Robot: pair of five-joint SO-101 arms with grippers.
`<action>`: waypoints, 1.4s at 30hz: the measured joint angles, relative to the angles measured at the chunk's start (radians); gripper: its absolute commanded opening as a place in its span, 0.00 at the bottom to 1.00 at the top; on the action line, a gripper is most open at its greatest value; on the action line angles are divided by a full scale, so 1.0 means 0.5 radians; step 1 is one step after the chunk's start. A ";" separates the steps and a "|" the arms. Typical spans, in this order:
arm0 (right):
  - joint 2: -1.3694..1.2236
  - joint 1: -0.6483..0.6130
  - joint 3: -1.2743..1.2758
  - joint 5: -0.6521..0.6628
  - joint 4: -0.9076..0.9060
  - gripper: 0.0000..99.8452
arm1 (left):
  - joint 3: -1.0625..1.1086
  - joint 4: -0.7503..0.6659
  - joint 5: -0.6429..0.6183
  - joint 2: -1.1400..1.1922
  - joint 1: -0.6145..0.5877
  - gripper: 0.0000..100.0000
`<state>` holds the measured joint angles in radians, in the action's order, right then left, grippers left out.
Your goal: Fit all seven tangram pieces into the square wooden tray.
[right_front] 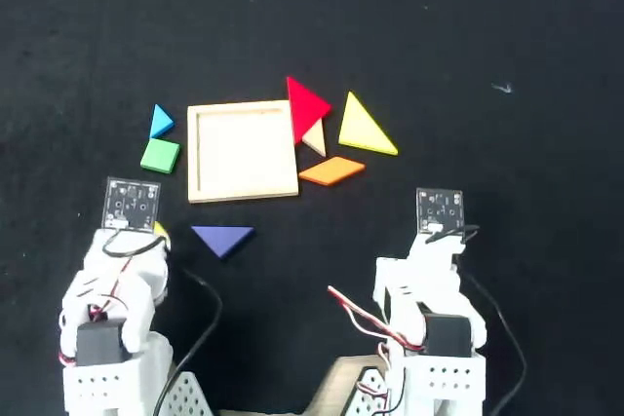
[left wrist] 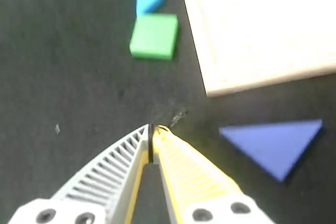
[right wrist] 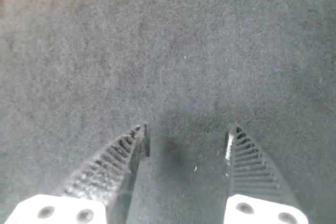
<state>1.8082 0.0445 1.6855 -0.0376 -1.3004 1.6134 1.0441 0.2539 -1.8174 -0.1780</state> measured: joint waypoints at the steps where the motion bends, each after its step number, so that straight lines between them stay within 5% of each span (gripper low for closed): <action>1: 0.000 0.000 0.000 0.000 0.000 0.23 | 0.000 -0.064 0.000 0.000 0.012 0.03; 5: 0.000 0.000 0.000 0.000 0.000 0.24 | -0.015 -0.301 -0.052 0.000 0.028 0.03; 13: 0.000 0.000 0.000 0.000 0.212 0.24 | -0.028 -0.512 -0.832 0.000 -0.123 0.03; 16: 0.000 0.012 0.000 0.000 0.460 0.24 | -0.028 -0.516 -0.893 0.000 -0.187 0.04; 20: 0.000 0.009 0.000 0.000 0.764 0.24 | -0.025 -0.528 -0.908 0.000 -0.193 0.14; 30: 0.000 0.242 -0.058 0.163 0.948 0.24 | -0.083 -0.344 -0.825 0.000 -0.193 0.15; 42: 0.000 0.325 -0.921 0.255 0.528 0.24 | -0.868 -0.046 -0.500 0.000 -0.193 0.15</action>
<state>1.8082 0.2071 1.2252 0.0898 -1.0365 1.1792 1.0211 0.0038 -1.8174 -0.2746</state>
